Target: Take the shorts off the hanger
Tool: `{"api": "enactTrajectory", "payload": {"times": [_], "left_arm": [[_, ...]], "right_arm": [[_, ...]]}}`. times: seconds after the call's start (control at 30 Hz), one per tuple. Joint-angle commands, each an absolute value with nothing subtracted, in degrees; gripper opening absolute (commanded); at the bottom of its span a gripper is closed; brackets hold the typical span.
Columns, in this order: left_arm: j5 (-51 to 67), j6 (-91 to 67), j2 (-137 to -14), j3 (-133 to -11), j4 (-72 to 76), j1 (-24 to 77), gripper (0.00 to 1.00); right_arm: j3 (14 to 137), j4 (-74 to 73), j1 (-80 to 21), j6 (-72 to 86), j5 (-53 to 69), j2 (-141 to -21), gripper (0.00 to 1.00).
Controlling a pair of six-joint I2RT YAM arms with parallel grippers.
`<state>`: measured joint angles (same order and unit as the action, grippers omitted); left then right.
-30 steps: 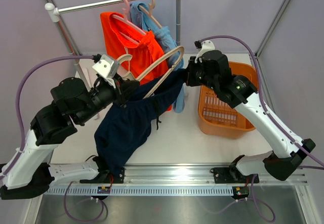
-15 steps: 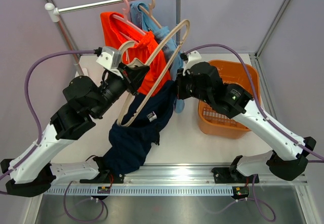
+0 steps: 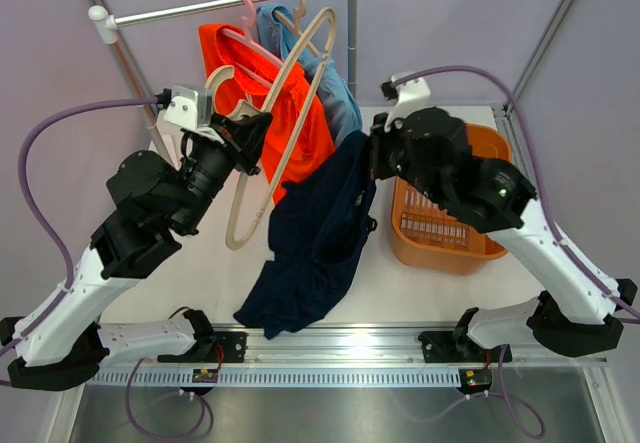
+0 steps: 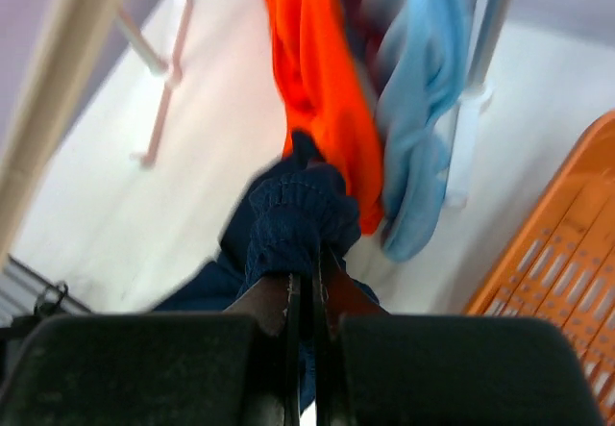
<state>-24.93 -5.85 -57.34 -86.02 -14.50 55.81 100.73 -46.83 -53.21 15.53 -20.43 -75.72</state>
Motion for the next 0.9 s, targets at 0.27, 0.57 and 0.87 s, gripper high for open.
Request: {"api": "enactTrajectory", "payload": {"times": [0.27, 0.57, 0.87], "left_arm": [[-32.9, -6.7, -50.8, -87.3, -26.5, 56.0, 0.0], [-32.5, -6.8, -49.2, -85.2, -29.5, 56.0, 0.0], [-31.8, -6.8, -49.1, -83.5, -31.4, 56.0, 0.0]], "right_arm": [[123.3, -32.6, -53.4, -8.9, -44.4, -72.4, 0.0], [124.8, 5.9, -53.4, -42.0, -53.1, -72.7, 0.0], [133.5, 16.7, -43.9, -48.4, -48.5, -79.2, 0.0]]}}
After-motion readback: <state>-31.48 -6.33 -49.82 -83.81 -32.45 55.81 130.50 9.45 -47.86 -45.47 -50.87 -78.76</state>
